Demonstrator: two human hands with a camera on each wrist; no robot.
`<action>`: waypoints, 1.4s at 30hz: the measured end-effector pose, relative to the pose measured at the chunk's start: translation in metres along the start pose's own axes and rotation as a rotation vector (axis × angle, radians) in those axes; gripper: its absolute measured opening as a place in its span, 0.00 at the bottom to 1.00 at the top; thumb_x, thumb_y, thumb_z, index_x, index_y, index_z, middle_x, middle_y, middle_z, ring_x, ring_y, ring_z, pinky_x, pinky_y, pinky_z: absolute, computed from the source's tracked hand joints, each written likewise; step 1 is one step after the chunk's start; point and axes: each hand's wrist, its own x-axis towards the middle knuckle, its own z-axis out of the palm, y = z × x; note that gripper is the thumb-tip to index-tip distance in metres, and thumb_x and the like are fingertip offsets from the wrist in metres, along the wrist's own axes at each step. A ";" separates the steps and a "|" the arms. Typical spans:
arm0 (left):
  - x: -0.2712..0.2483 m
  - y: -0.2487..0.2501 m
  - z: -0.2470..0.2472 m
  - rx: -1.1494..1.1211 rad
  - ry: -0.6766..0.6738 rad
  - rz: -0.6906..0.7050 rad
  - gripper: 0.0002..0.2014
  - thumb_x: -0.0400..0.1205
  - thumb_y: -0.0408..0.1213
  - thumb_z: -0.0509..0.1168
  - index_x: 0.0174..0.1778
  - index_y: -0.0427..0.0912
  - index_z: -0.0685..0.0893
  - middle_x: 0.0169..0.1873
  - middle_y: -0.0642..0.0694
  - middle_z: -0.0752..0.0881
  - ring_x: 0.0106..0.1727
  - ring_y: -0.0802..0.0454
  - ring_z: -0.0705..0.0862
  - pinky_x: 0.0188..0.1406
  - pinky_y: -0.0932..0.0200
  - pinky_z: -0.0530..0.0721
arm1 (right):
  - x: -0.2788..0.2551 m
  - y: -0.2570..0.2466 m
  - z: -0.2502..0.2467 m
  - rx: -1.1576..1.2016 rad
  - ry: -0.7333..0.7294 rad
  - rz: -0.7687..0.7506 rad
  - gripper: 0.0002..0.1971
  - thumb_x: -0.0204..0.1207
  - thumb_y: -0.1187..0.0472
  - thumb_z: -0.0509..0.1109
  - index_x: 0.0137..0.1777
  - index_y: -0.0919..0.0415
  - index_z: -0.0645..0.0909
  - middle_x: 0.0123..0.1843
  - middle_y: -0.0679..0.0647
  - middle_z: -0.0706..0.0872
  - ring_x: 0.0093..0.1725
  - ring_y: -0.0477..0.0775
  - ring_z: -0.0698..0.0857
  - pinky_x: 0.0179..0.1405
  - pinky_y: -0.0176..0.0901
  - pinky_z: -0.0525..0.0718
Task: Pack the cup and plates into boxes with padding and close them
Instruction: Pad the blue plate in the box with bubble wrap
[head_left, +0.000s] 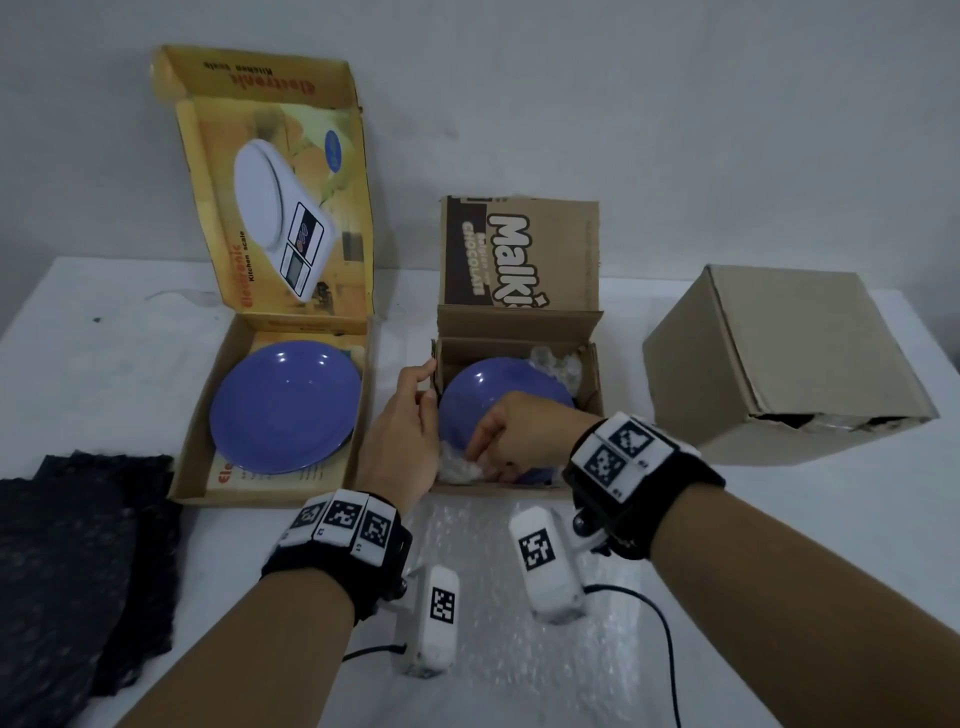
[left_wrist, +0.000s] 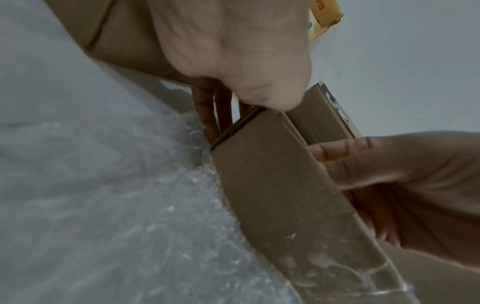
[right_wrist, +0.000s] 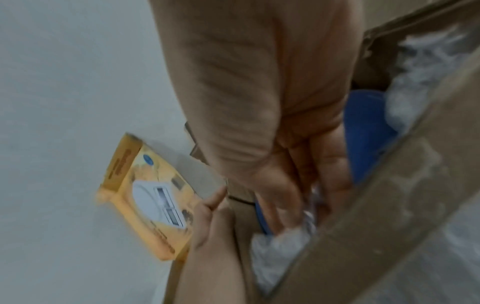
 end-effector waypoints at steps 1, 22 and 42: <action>-0.001 0.000 0.000 0.000 0.002 -0.008 0.16 0.88 0.43 0.50 0.72 0.58 0.67 0.37 0.47 0.83 0.34 0.48 0.79 0.27 0.55 0.66 | 0.001 0.000 0.000 -0.021 -0.007 -0.004 0.07 0.74 0.69 0.74 0.51 0.63 0.88 0.40 0.54 0.89 0.41 0.54 0.88 0.49 0.44 0.89; 0.001 -0.002 0.002 -0.025 0.016 0.032 0.16 0.88 0.42 0.50 0.72 0.54 0.68 0.34 0.46 0.80 0.32 0.48 0.77 0.24 0.56 0.64 | 0.006 0.010 0.014 -0.052 0.126 -0.016 0.14 0.75 0.52 0.73 0.36 0.62 0.86 0.35 0.56 0.86 0.34 0.52 0.82 0.37 0.40 0.82; 0.000 0.002 -0.003 0.052 -0.029 -0.009 0.16 0.88 0.43 0.49 0.73 0.55 0.66 0.30 0.50 0.78 0.29 0.53 0.77 0.23 0.57 0.63 | 0.005 -0.001 0.022 -0.315 0.149 -0.079 0.08 0.75 0.66 0.70 0.52 0.61 0.88 0.54 0.59 0.89 0.55 0.59 0.85 0.61 0.50 0.82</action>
